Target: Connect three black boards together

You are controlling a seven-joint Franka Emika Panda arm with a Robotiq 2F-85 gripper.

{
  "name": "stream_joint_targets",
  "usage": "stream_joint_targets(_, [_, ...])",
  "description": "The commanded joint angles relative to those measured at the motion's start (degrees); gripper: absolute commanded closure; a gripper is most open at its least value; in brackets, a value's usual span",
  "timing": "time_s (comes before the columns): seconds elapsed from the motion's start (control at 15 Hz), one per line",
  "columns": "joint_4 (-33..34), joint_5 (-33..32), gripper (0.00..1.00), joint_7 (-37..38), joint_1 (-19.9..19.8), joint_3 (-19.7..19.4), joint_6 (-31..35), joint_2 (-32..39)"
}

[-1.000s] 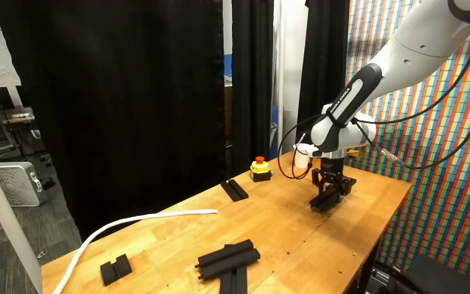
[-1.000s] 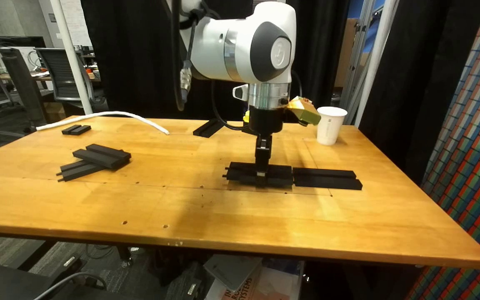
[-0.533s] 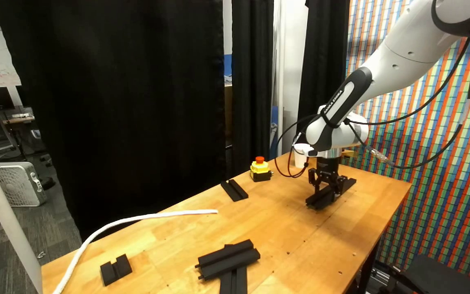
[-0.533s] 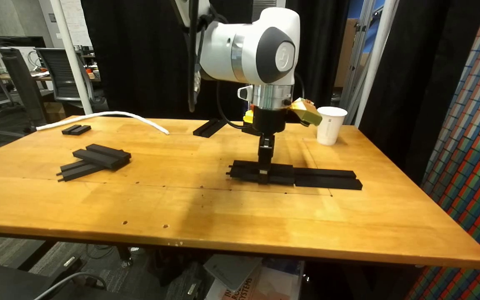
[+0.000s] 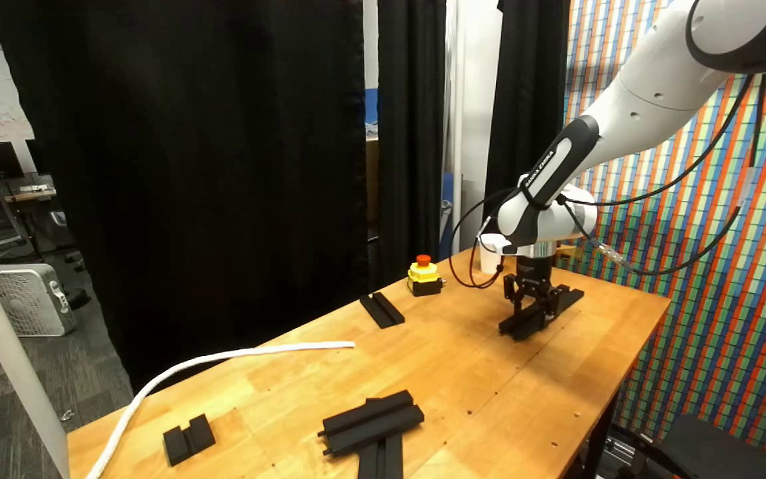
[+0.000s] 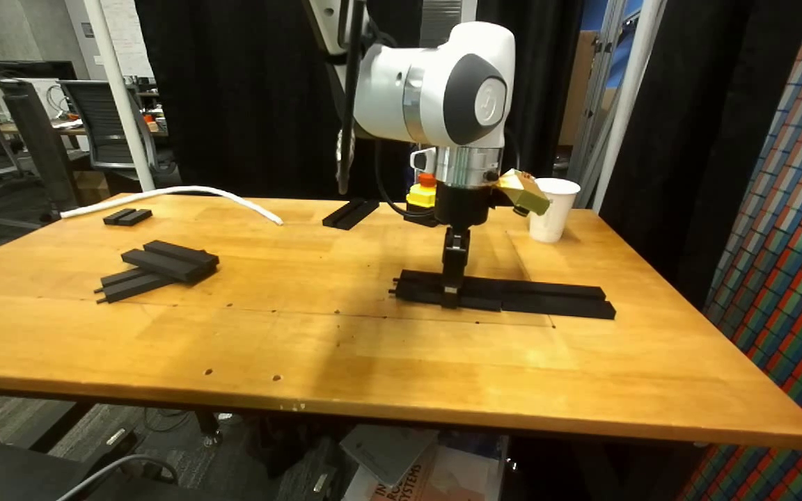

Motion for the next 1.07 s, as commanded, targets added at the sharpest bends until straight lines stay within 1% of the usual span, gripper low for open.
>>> stream_joint_targets(0.0, [2.2,1.6,0.54,-1.4,-1.7,1.0,-1.6,0.8])
stream_joint_targets(1.0, [5.1,1.7,0.54,-1.3,-2.7,1.6,-2.9,3.1])
